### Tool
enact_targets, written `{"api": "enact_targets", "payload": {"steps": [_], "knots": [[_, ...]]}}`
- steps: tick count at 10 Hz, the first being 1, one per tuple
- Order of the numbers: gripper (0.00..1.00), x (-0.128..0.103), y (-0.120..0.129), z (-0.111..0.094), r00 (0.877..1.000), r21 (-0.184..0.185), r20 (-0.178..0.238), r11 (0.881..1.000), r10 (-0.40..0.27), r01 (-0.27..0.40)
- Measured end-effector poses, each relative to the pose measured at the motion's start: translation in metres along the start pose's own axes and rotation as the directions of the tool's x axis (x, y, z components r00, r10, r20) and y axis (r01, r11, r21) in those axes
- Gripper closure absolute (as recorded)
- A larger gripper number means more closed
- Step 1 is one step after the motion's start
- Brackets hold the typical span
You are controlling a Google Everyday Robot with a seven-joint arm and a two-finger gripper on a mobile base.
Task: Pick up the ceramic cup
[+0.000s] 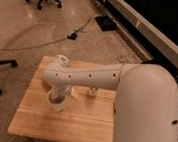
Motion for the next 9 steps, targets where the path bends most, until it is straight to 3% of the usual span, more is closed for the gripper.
{"api": "enact_targets", "payload": {"steps": [6,9], "knots": [[0.97,-0.0056,-0.0035,0.0025,1.0,0.057,0.027,0.998,-0.012,0.011],[1.0,-0.006,-0.0005,-0.005,0.999,0.095,0.032,0.995,-0.012,0.009]]}}
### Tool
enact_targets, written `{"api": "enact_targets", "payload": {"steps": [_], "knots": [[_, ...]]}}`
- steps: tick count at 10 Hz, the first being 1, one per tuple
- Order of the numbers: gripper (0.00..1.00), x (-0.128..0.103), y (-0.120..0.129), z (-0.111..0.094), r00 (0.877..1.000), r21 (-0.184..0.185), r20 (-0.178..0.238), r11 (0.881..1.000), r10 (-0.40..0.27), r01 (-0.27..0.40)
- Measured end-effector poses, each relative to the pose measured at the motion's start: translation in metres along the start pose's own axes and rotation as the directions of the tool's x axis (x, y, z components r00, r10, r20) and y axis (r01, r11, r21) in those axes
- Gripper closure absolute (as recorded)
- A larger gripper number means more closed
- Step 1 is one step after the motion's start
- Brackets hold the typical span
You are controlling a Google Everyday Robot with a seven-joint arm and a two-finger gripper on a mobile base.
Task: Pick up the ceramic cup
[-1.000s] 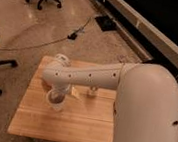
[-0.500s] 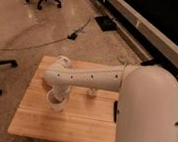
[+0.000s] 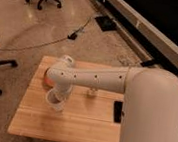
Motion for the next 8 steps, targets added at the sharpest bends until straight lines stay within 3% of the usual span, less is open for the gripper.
{"api": "enact_targets", "payload": {"steps": [4,8], "knots": [[1.0,0.001,0.02,-0.041,0.999,0.046,-0.045,0.999,0.021,-0.019],[1.0,-0.001,0.027,-0.082,0.997,0.103,-0.078,0.995,-0.011,0.019]]}}
